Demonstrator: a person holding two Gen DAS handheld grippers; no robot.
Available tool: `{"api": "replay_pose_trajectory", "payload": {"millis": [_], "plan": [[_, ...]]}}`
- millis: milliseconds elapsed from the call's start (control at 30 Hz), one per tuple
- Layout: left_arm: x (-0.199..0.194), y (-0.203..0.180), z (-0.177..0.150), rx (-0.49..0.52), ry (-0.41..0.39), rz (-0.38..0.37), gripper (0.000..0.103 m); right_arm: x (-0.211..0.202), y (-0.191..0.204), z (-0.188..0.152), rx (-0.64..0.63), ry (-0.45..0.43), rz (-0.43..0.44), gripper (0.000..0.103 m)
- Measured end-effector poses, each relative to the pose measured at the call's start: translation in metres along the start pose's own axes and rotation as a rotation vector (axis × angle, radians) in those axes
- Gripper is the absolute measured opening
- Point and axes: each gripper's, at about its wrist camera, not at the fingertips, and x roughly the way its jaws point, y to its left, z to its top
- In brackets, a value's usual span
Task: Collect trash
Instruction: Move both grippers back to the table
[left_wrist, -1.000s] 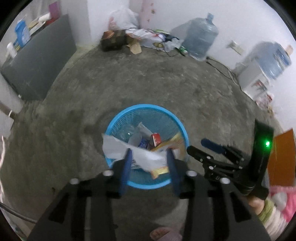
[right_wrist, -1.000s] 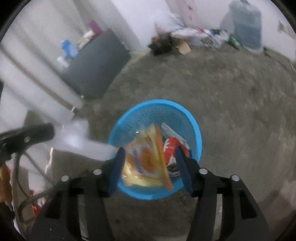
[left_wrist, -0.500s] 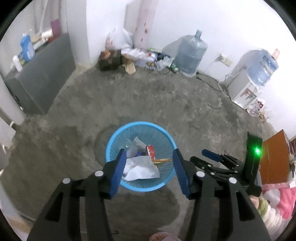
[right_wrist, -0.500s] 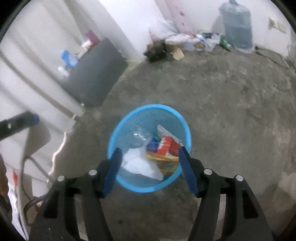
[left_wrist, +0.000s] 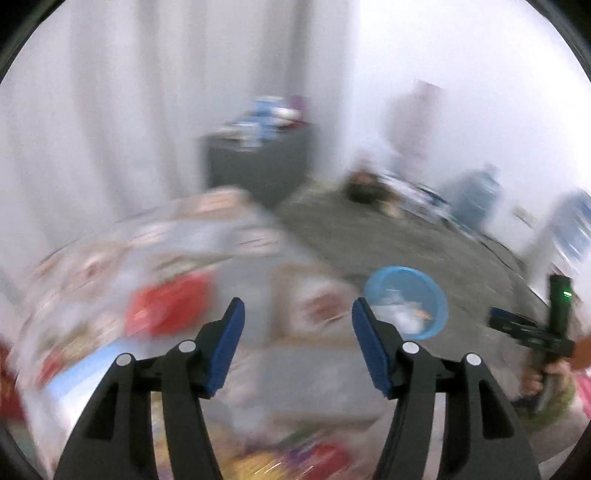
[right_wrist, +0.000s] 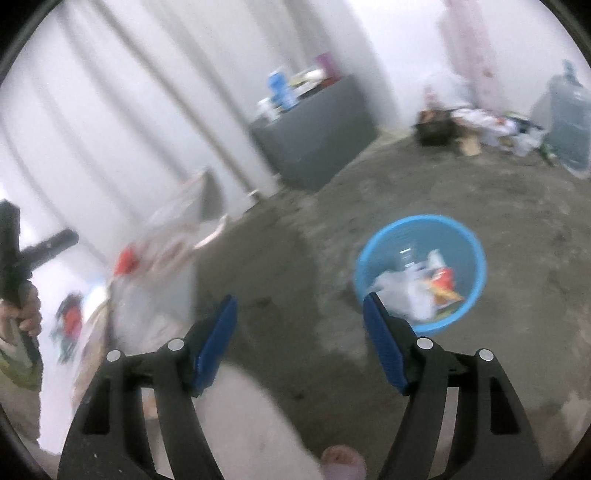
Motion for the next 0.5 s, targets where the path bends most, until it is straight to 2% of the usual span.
{"api": "replay_pose_trajectory", "payload": {"millis": [100,167,233,300,400,433,467,500], "plan": [[-0.04,0.056,-0.041,-0.091,-0.027,0.16,0.059,0.012,0.04,-0.007,-0.052,0.064,0.053,0.067],[-0.056,0.084,-0.067,-0.144,-0.026,0.215,0.058,0.02,0.07,-0.012,-0.078,0.101,0.115,0.066],[-0.064,0.11,-0.094,-0.208,-0.02,0.245,0.058,0.03,0.098,-0.018,-0.094,0.138,0.186,0.059],[-0.067,0.123,-0.114,-0.255,-0.022,0.25,0.057,0.044,0.132,-0.028,-0.117,0.203,0.273,0.05],[-0.064,0.135,-0.142,-0.289,-0.012,0.256,0.043,0.061,0.171,-0.044,-0.136,0.295,0.353,0.036],[-0.059,0.139,-0.15,-0.305,-0.002,0.239,0.034,0.069,0.184,-0.05,-0.138,0.334,0.375,0.03],[-0.055,0.14,-0.154,-0.312,0.005,0.22,0.029,0.075,0.191,-0.053,-0.14,0.355,0.387,0.029],[-0.05,0.14,-0.16,-0.315,0.014,0.192,0.028,0.081,0.199,-0.057,-0.141,0.38,0.402,0.026]]}}
